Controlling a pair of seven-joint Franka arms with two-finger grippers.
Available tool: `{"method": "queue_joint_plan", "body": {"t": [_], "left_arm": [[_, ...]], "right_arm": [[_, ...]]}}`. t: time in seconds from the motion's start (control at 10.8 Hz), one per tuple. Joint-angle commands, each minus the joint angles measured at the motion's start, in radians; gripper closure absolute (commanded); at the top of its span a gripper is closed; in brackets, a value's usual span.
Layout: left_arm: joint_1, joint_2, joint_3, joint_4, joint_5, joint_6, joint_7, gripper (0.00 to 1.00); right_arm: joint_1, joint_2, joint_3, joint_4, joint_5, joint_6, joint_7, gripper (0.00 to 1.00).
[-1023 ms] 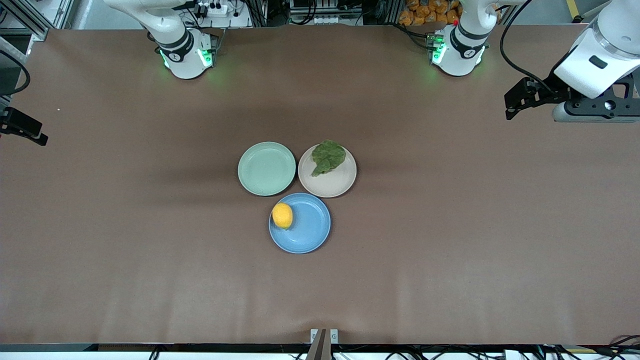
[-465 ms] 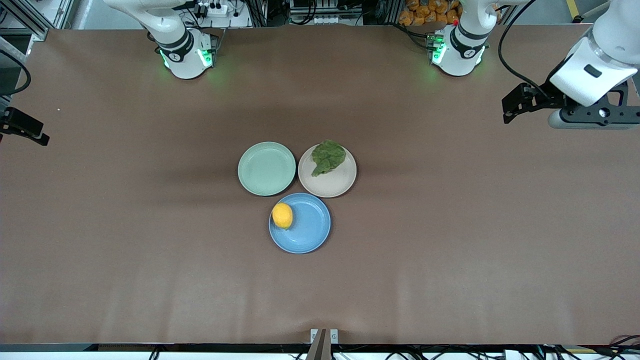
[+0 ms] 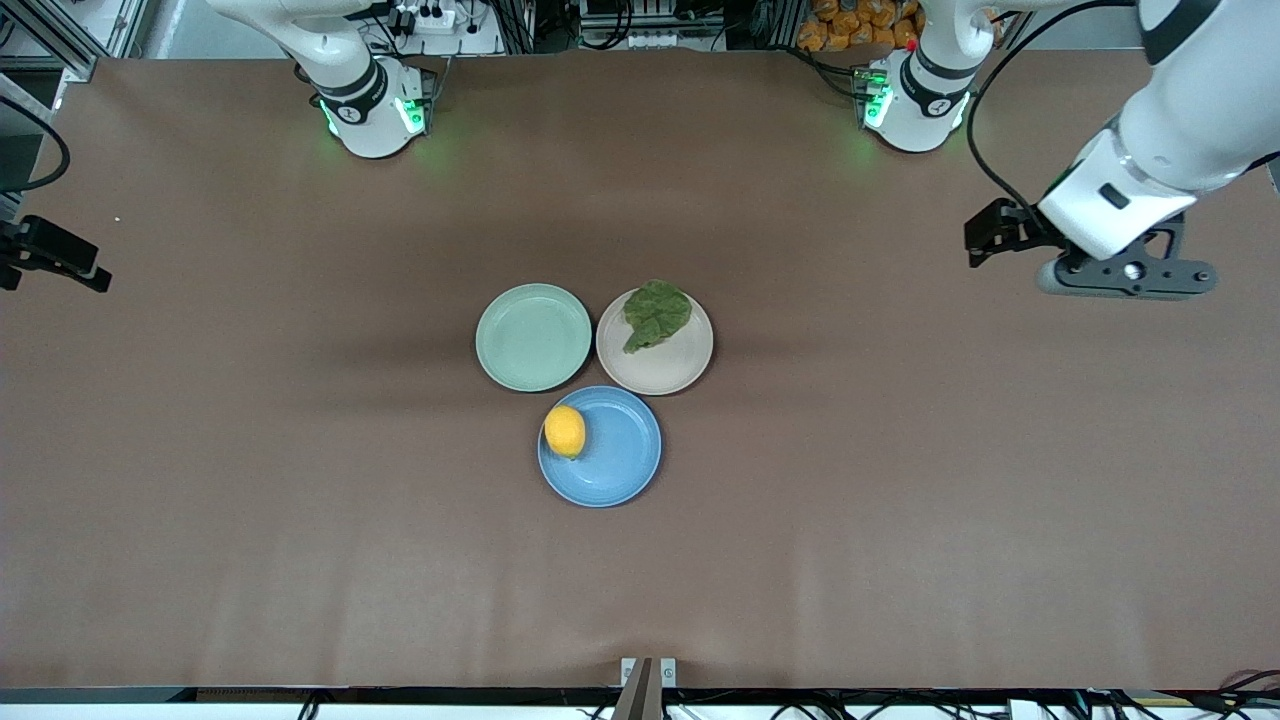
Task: Pick lemon and lettuce from blue and beige plates
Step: 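Move the right gripper toward the lemon while the left gripper reaches the lettuce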
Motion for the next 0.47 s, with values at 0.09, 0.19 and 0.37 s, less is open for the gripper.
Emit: {"method": "queue_joint_plan", "body": {"t": [0.09,0.19,0.37], "left_arm": [[-0.021,0.049,-0.008,0.024,-0.024,0.012,-0.016,0.00],[-0.022,0.069,-0.008,0.024,-0.060,0.038,-0.016,0.00],[-0.043,0.135,-0.011,0.024,-0.121,0.066,-0.018,0.00]], "right_arm": [[0.014,0.009,0.067,-0.019,0.017,0.012,0.126,0.00],[0.014,0.023,0.099,-0.022,0.017,0.032,0.189,0.00],[0.017,0.064,0.168,-0.031,0.017,0.087,0.315,0.00]]}}
